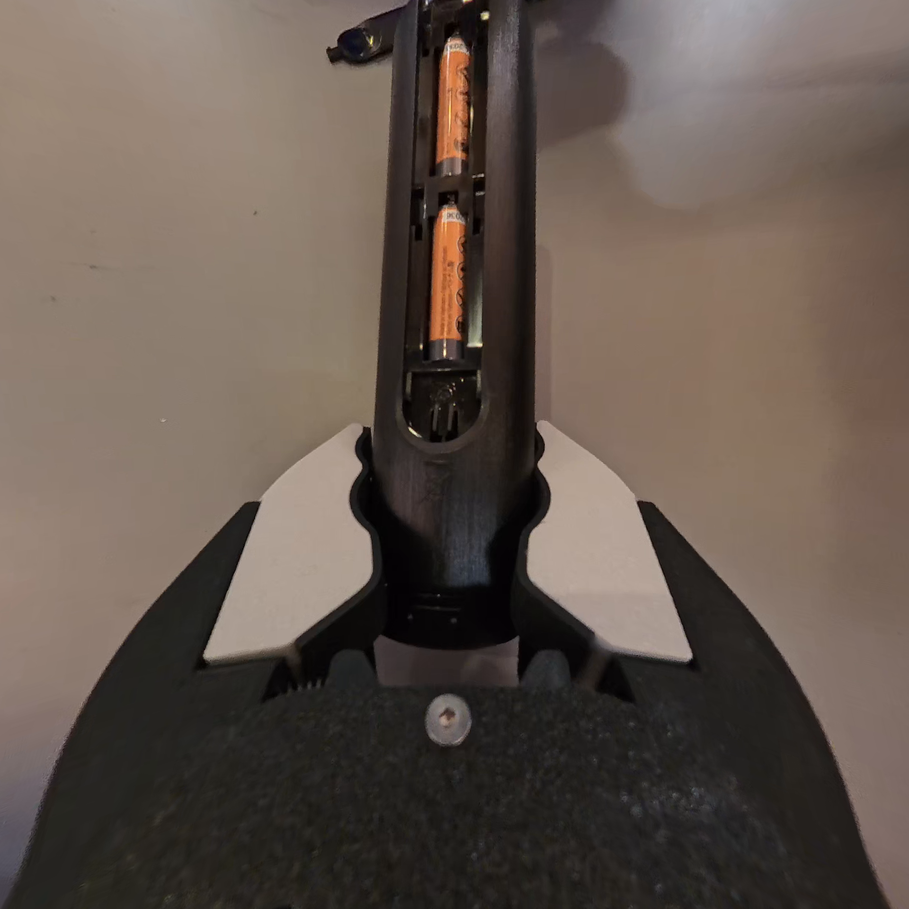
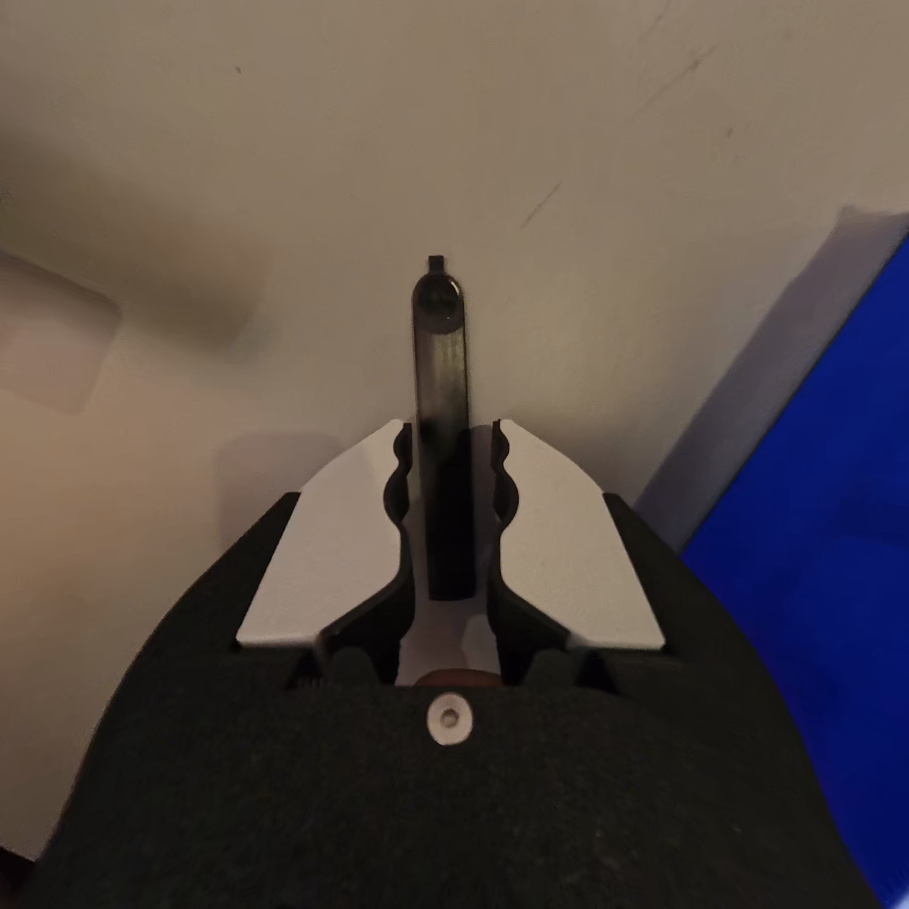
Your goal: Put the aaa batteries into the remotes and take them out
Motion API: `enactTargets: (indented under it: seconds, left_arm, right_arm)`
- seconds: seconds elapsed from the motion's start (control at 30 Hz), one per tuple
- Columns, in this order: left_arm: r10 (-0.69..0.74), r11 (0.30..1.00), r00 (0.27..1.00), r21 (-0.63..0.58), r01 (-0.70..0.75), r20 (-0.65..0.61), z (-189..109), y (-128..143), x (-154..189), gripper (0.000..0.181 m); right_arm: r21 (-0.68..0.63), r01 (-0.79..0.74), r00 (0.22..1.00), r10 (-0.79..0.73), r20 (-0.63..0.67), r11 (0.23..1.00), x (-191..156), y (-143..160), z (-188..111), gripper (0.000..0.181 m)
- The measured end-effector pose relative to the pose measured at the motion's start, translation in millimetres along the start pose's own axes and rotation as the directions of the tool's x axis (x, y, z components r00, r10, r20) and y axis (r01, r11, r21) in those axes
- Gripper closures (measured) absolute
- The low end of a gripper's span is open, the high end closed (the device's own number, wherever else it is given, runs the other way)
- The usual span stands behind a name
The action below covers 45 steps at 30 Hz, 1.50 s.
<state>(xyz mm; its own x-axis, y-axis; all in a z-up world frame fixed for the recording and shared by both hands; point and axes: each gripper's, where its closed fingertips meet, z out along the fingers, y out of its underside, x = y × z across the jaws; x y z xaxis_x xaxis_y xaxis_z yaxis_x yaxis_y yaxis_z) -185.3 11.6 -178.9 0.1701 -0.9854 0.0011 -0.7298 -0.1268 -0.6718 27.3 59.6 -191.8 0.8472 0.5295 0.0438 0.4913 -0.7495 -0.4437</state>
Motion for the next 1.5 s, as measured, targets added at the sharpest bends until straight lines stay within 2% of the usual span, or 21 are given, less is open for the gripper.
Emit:
enactTargets:
  seconds: [0.13, 0.17, 0.27, 0.37, 0.47, 0.6, 0.67, 0.77, 1.07, 1.23, 1.5]
  left_arm:
    - [0.005, 1.000, 1.000, -0.030, -0.005, 0.001, 1, 1, -2, 0.121]
    - [0.005, 1.000, 1.000, -0.029, -0.005, -0.003, 1, -1, -2, 0.121]
    - [0.011, 0.999, 1.000, -0.031, -0.012, -0.022, 0, -5, 0, 0.121]
    - [0.031, 0.997, 0.999, -0.074, -0.033, -0.028, 1, -1, 1, 0.121]
    - [0.044, 0.994, 0.998, -0.103, -0.047, -0.037, 1, 2, 1, 0.121]
    - [0.057, 0.991, 0.998, -0.121, -0.061, -0.035, 2, 3, 2, 0.121]
    - [0.071, 0.989, 0.997, -0.124, -0.075, -0.032, 3, 2, 3, 0.121]
    - [0.093, 0.988, 0.995, -0.121, -0.095, -0.022, 5, -3, 6, 0.121]
    - [0.111, 0.990, 0.994, -0.090, -0.112, -0.017, 9, -15, 14, 0.121]
    - [0.119, 0.990, 0.993, -0.072, -0.120, -0.014, 8, -21, 15, 0.121]
    - [0.150, 0.987, 0.989, -0.062, -0.149, 0.001, 10, -25, 18, 0.121]
  right_arm:
    - [0.024, -0.078, 0.996, 0.077, 0.042, 0.997, -3, 2, 6, 0.154]
    - [0.027, -0.081, 0.996, 0.080, 0.034, 0.996, -1, 3, 6, 0.161]
    - [0.015, -0.060, 0.996, 0.059, 0.064, 0.998, -6, 4, 4, 0.162]
    - [0.076, 0.043, 0.991, -0.052, 0.122, 0.996, -25, -11, -11, 0.162]
    - [0.121, 0.245, 0.953, -0.262, 0.154, 0.962, -49, -29, -36, 0.162]
    - [0.194, 0.551, 0.774, -0.584, 0.244, 0.812, -92, -40, -63, 0.162]
    - [0.225, 0.611, 0.694, -0.650, 0.308, 0.759, -114, -43, -68, 0.162]
    - [0.202, 0.700, 0.619, -0.723, 0.307, 0.685, -124, -46, -62, 0.162]
    - [0.208, 0.759, 0.544, -0.776, 0.318, 0.617, -141, -58, -58, 0.162]
    - [0.221, 0.760, 0.529, -0.779, 0.337, 0.611, -145, -61, -63, 0.162]
    - [0.173, 0.785, 0.515, -0.782, 0.350, 0.594, -144, -56, -62, 0.162]
